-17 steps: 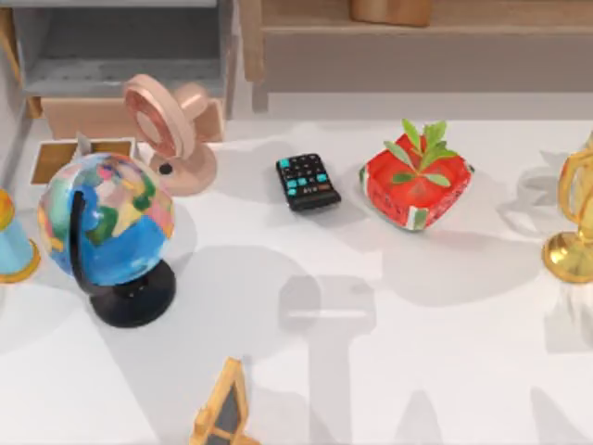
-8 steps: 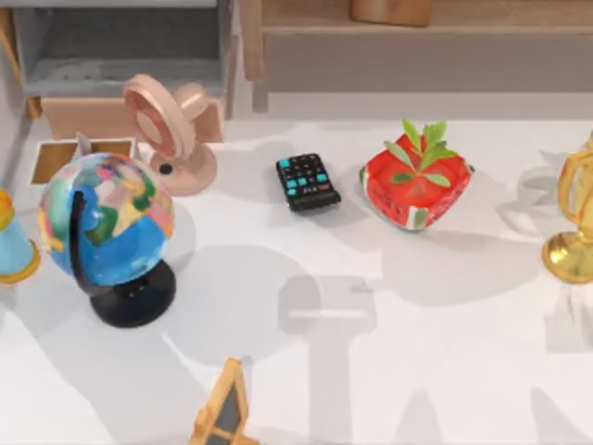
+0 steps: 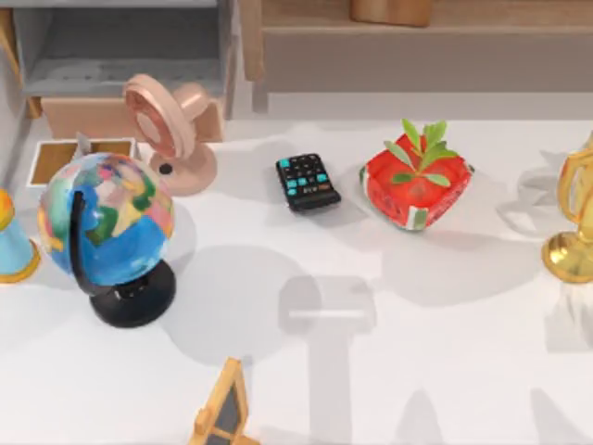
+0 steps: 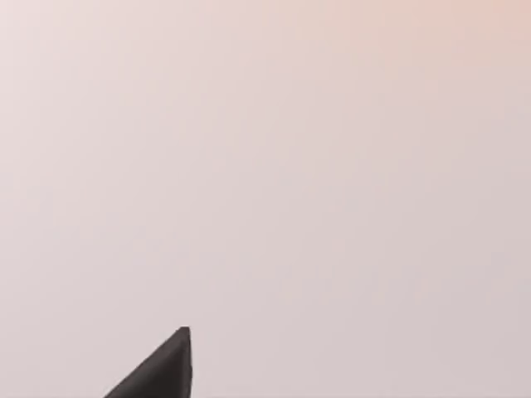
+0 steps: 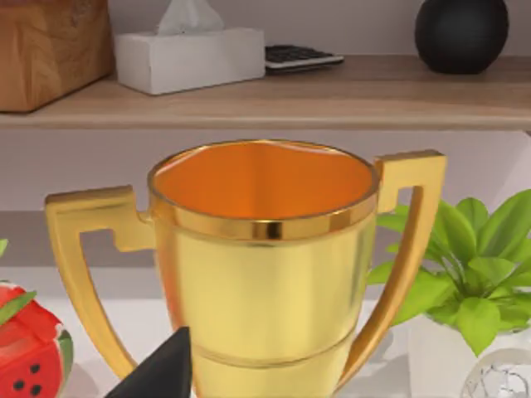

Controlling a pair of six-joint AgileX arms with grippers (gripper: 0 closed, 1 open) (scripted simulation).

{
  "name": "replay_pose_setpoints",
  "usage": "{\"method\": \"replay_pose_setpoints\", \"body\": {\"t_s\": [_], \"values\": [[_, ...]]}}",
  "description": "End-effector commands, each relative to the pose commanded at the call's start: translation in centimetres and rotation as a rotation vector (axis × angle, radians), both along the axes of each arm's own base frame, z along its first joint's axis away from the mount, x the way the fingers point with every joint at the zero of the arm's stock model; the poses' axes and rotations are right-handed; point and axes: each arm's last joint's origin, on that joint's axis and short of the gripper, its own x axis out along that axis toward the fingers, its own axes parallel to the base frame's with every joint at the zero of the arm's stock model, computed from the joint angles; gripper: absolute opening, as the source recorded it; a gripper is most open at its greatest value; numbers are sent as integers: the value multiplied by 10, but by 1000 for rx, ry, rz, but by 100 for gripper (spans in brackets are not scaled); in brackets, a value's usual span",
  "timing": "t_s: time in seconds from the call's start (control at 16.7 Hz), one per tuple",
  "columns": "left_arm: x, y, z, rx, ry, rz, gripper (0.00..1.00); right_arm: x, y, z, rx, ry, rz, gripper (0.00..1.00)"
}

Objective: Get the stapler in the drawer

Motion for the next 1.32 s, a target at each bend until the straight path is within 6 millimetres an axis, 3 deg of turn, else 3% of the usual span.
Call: {"method": "replay_pose_setpoints", "body": {"t_s": [0.18, 0.42, 0.66, 0.84, 1.32], "values": [[-42, -1, -28, 239, -41, -5, 100, 0, 0, 0, 0, 0, 0, 100], [-70, -39, -69, 504, -54, -101, 100, 0, 0, 0, 0, 0, 0, 100], [-75, -93, -98, 683, -80, -267, 100, 0, 0, 0, 0, 0, 0, 100], [-76, -121, -110, 754, -102, -362, 100, 0, 0, 0, 0, 0, 0, 100], [-72, -126, -112, 767, -107, -382, 100, 0, 0, 0, 0, 0, 0, 100]]}}
